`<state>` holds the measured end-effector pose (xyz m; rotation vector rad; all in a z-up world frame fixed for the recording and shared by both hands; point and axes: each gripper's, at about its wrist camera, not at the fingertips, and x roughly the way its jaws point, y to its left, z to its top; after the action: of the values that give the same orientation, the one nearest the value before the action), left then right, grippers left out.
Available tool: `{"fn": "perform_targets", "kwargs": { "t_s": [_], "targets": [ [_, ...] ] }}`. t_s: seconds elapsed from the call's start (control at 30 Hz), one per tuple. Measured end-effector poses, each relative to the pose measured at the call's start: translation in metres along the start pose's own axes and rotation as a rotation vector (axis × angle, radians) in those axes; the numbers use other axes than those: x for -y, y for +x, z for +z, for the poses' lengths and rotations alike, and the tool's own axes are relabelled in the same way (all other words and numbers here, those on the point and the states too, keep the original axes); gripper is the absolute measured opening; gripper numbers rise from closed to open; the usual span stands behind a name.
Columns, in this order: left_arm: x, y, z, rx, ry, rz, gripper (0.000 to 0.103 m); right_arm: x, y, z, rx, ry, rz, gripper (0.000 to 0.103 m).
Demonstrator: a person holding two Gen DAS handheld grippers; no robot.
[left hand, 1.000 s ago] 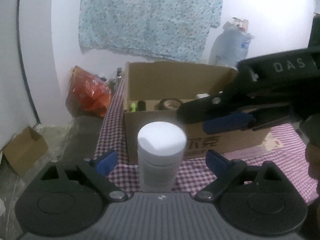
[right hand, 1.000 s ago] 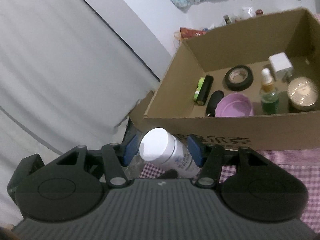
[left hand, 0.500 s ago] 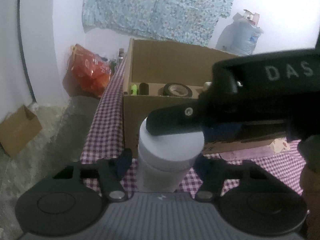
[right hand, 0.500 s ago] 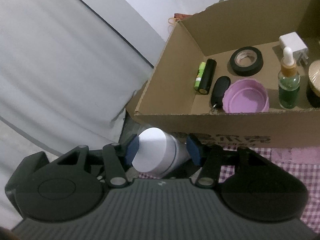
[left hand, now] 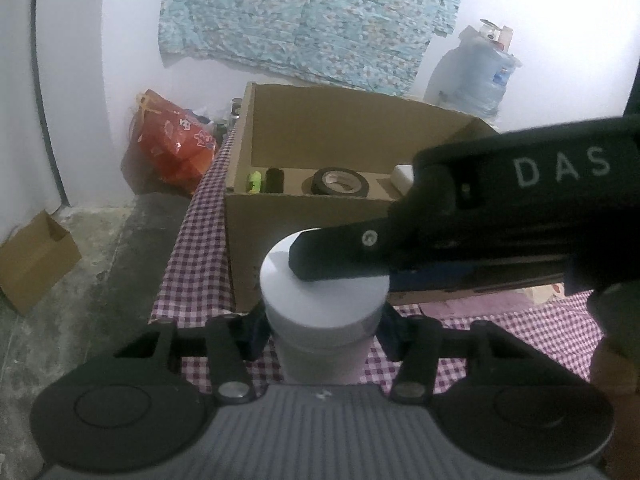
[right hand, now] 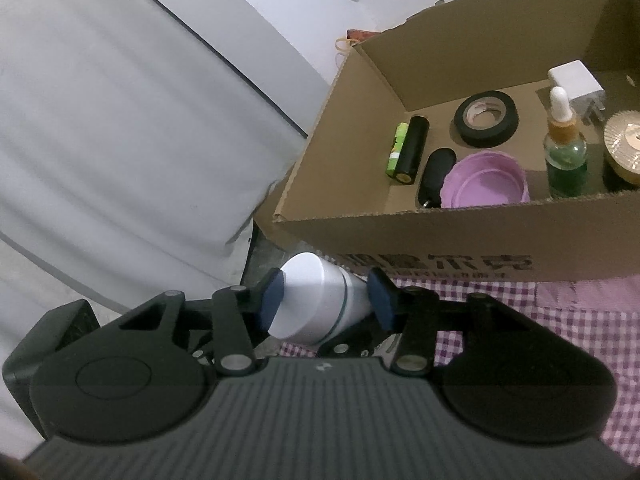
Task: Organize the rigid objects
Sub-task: 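Grasp the white bottle by its cap with the right tool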
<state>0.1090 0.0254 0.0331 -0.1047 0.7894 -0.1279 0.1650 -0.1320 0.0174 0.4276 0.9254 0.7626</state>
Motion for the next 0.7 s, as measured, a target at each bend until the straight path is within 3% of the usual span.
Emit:
{"fn": "perform_targets", "kwargs": {
  "t_s": [0.7],
  "targets": [
    [0.0035,0.0053,-0.0012,-0.011,0.006,0.01,0.054,0.0077,0.0017,-0.0046,-0.001,0.034,0.009,0.047]
  ]
}}
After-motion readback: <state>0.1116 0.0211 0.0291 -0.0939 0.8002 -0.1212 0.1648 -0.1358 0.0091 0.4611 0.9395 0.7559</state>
